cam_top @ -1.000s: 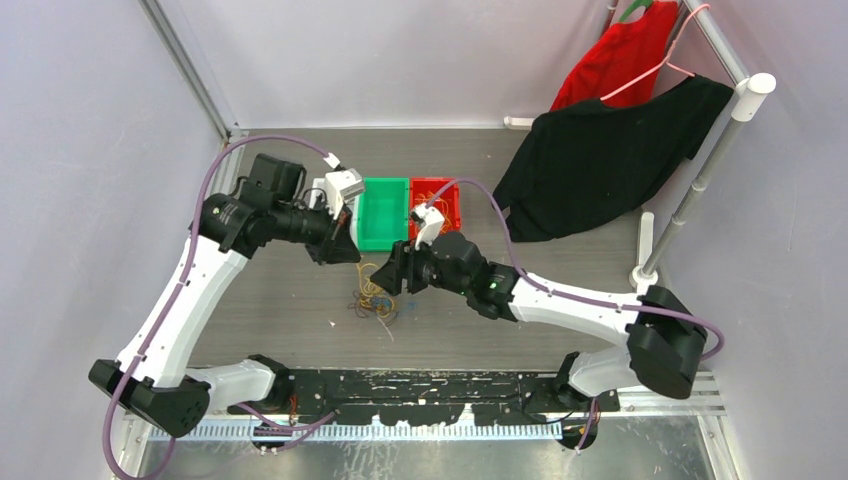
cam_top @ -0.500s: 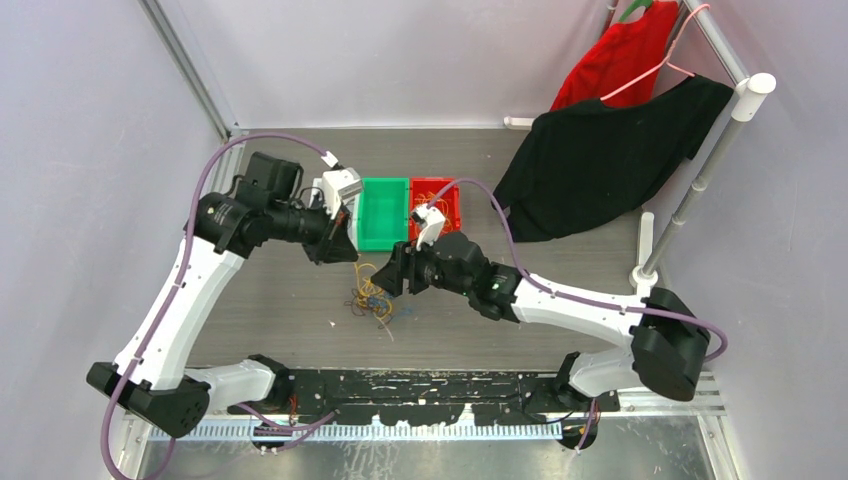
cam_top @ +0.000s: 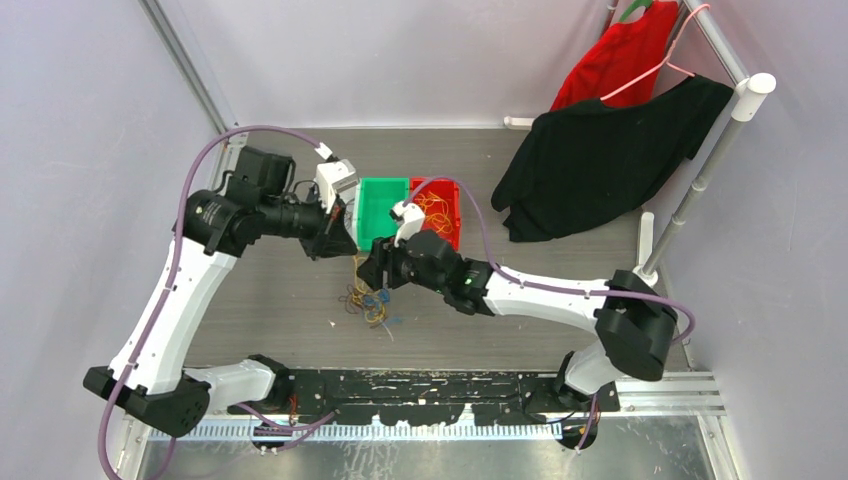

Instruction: Untangle the cables

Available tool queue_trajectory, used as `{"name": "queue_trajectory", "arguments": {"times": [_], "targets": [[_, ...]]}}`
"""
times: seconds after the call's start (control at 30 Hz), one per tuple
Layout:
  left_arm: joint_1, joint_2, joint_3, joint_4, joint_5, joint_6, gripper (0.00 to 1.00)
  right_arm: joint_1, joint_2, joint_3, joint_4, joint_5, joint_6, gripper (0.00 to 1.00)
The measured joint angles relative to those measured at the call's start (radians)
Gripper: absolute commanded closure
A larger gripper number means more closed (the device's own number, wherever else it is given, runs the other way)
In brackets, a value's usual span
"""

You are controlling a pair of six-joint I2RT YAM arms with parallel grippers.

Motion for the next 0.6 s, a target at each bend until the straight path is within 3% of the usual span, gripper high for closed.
{"name": "queue_trajectory", "arguments": {"times": [0.33, 0.6], "targets": [[0.000, 0.032, 0.160, -0.050, 0.026, -0.011, 1.00, 0.047, 0.135, 0.063, 0.087, 0.140, -0.016, 0.38], [-0.001, 0.098, 0.427, -0.087, -0.004, -0.008, 1.00, 0.067, 0.155, -0.063, 0.152, 0.235, 0.000, 0.37]]}}
